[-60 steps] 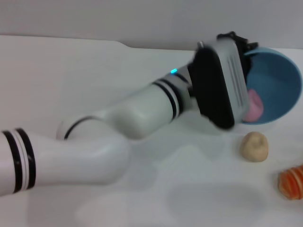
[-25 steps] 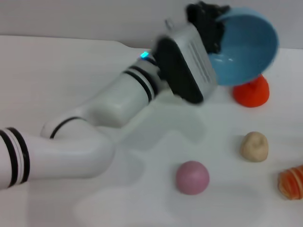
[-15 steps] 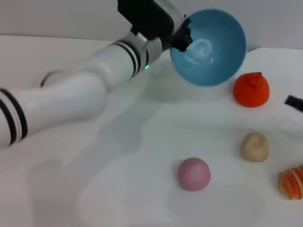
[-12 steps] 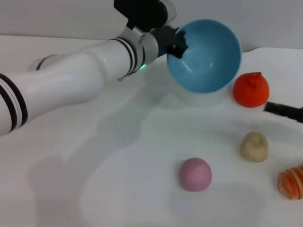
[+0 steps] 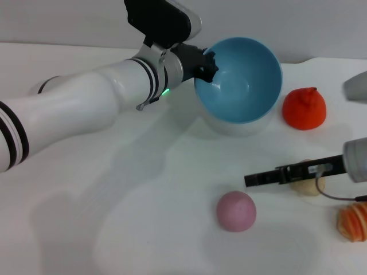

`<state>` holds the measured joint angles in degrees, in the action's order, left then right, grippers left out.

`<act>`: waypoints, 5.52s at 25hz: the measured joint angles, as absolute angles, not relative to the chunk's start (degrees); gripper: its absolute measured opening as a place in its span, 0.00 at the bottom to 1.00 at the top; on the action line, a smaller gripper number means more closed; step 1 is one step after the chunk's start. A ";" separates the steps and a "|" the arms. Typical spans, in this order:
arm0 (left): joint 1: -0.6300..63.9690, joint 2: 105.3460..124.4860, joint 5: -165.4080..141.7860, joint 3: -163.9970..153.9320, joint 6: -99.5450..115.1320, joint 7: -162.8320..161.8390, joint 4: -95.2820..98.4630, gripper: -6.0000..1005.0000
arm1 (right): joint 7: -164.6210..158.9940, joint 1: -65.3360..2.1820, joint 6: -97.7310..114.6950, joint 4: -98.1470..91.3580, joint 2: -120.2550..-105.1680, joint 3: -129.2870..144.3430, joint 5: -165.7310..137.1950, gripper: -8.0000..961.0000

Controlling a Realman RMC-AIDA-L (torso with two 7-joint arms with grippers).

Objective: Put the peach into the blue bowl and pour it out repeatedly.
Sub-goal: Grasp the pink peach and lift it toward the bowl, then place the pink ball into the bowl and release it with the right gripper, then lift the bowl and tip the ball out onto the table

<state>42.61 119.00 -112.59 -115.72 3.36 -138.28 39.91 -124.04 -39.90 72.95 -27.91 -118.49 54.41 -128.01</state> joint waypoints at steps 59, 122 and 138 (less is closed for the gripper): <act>43.27 118.77 -111.70 -122.00 7.43 -141.92 39.99 0.01 | -123.23 -34.18 77.33 -52.36 -118.42 52.41 -117.53 0.06; 38.88 119.09 -126.50 -145.68 -31.37 -98.09 46.51 0.00 | -25.89 -15.38 75.47 -0.26 -118.98 25.40 -57.95 0.72; 35.77 119.09 -126.57 -151.75 -44.14 -90.71 44.79 0.01 | -25.84 -15.54 74.89 -0.17 -118.92 25.32 -57.48 0.71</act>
